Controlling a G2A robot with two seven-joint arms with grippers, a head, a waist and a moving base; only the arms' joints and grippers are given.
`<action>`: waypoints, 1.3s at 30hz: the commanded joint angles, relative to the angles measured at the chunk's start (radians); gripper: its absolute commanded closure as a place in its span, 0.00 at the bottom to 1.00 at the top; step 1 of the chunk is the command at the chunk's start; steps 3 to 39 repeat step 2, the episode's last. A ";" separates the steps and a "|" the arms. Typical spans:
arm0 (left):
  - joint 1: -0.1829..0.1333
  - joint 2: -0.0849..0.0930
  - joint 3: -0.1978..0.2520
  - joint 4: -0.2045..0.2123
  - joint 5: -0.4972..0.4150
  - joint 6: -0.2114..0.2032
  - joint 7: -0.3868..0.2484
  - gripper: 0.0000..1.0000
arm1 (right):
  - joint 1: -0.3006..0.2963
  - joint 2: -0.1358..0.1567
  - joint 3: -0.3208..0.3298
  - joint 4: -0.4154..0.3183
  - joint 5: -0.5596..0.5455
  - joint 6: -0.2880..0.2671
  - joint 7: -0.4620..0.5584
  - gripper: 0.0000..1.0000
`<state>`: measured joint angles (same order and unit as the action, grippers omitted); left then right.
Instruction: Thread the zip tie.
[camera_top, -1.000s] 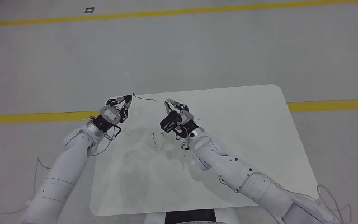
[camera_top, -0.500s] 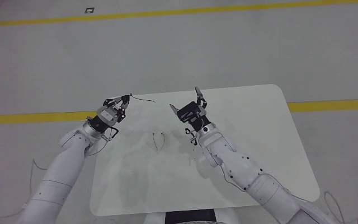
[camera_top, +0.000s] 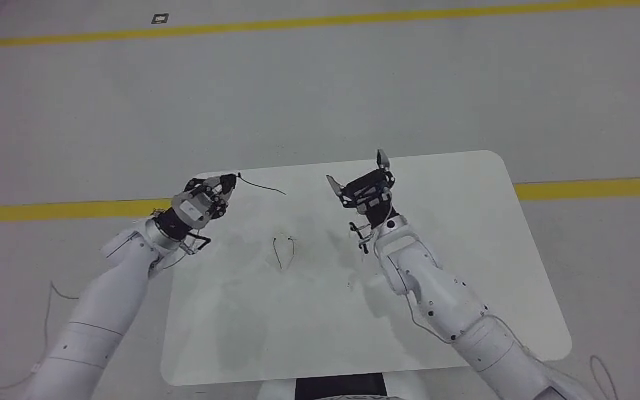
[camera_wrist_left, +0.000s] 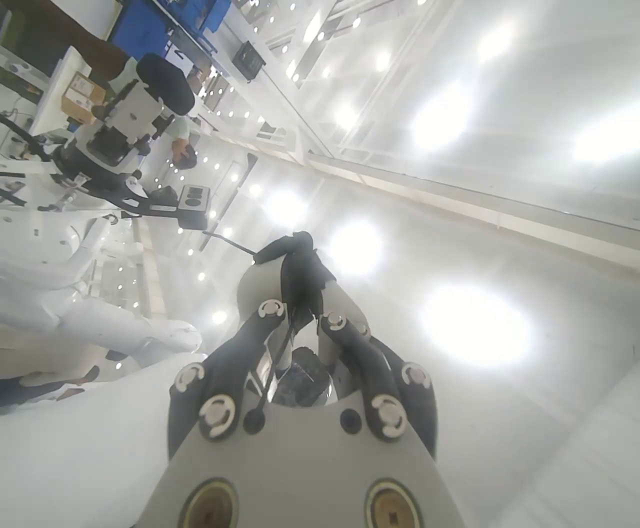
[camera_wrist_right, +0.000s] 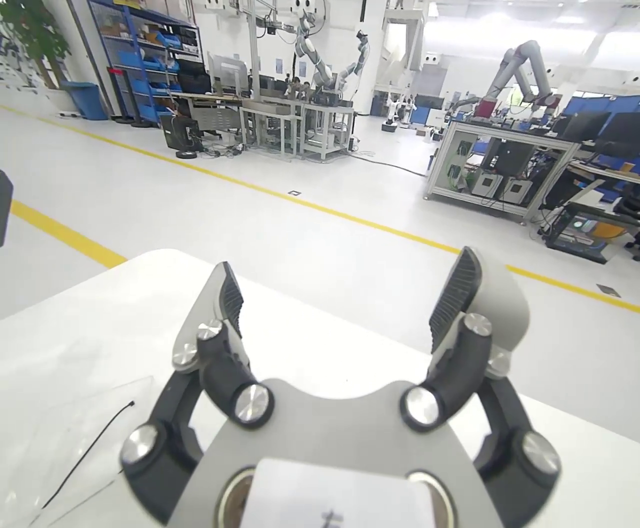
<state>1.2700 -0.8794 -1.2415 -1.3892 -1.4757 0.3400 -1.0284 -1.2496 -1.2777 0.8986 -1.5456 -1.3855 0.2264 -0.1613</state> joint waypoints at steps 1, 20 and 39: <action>0.000 0.000 0.000 0.000 0.000 0.000 0.000 1.00 | 0.000 0.000 0.000 0.000 0.000 0.000 0.000 0.00; 0.000 0.000 0.000 0.000 0.000 0.000 0.000 1.00 | 0.000 0.000 0.000 0.000 0.000 0.000 0.000 0.00; 0.000 0.000 0.000 0.000 0.000 0.000 0.000 1.00 | 0.000 0.000 0.000 0.000 0.000 0.000 0.000 0.00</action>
